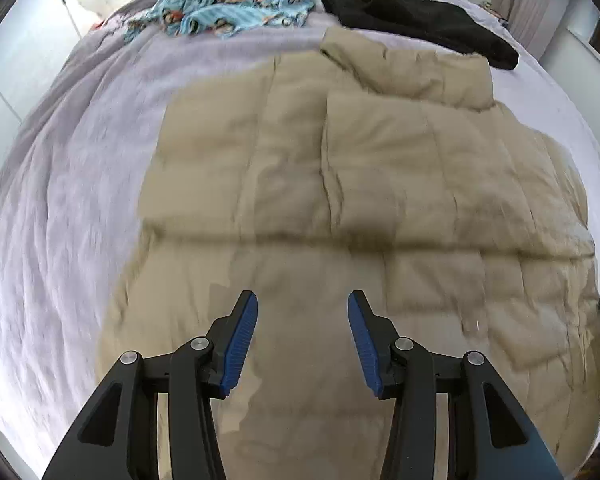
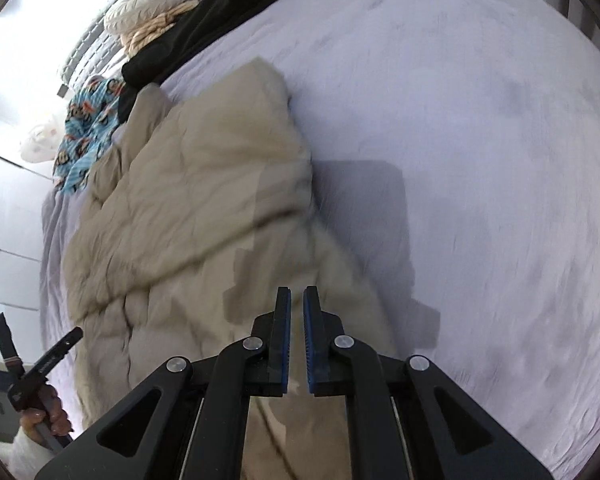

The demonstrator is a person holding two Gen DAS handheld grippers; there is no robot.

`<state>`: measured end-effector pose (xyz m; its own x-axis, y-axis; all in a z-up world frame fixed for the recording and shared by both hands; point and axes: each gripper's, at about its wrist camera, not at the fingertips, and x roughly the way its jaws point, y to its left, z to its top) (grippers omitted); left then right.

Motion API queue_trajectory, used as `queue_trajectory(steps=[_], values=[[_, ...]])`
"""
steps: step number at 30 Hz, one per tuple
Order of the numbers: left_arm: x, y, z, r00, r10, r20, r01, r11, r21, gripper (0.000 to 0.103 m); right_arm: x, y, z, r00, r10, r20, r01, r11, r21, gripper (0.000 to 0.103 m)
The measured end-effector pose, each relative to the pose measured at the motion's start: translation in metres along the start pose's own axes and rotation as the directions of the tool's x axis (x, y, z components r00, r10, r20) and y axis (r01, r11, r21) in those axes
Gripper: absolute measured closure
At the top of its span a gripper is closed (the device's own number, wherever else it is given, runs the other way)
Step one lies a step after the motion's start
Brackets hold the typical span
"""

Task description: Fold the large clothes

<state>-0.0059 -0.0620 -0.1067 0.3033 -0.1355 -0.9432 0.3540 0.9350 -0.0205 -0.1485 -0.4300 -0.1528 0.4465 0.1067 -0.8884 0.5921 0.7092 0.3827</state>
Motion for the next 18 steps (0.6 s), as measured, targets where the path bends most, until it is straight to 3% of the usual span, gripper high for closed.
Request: queue_trajectory(steps=[1,4,6,13,16,18], values=[[-0.001,0.000,-0.006,1.000,0.000,-0.009,0.000,1.000,-0.006,0.053,0.000,0.001,-0.006,1.000,0.006,-0.010,-0.006,1.000,0.006,0.095],[-0.008,0.003,-0.026,1.000,0.015,-0.014,-0.016,0.999,-0.034,0.003,-0.003,0.002,-0.022,0.999,0.017,-0.028,-0.017,1.000,0.016,0.095],[-0.014,0.003,-0.033,1.000,0.019,0.003,-0.019,0.999,-0.038,0.001,-0.005,0.006,-0.033,0.999,0.015,-0.037,-0.014,1.000,0.018,0.095],[-0.017,0.026,-0.064,0.999,0.007,-0.049,-0.009,0.999,-0.041,0.001,-0.015,0.018,-0.073,0.999,-0.012,-0.045,0.014,0.999,0.034,0.091],[-0.024,0.042,-0.078,0.998,0.009,-0.056,-0.012,0.999,-0.048,0.001,-0.018,0.022,-0.089,0.998,-0.016,-0.058,0.019,0.998,0.053,0.077],[-0.030,0.050,-0.088,0.998,0.005,-0.070,-0.009,0.998,-0.054,0.001,-0.023,0.025,-0.106,0.998,-0.023,-0.056,0.027,0.997,0.072,0.058]])
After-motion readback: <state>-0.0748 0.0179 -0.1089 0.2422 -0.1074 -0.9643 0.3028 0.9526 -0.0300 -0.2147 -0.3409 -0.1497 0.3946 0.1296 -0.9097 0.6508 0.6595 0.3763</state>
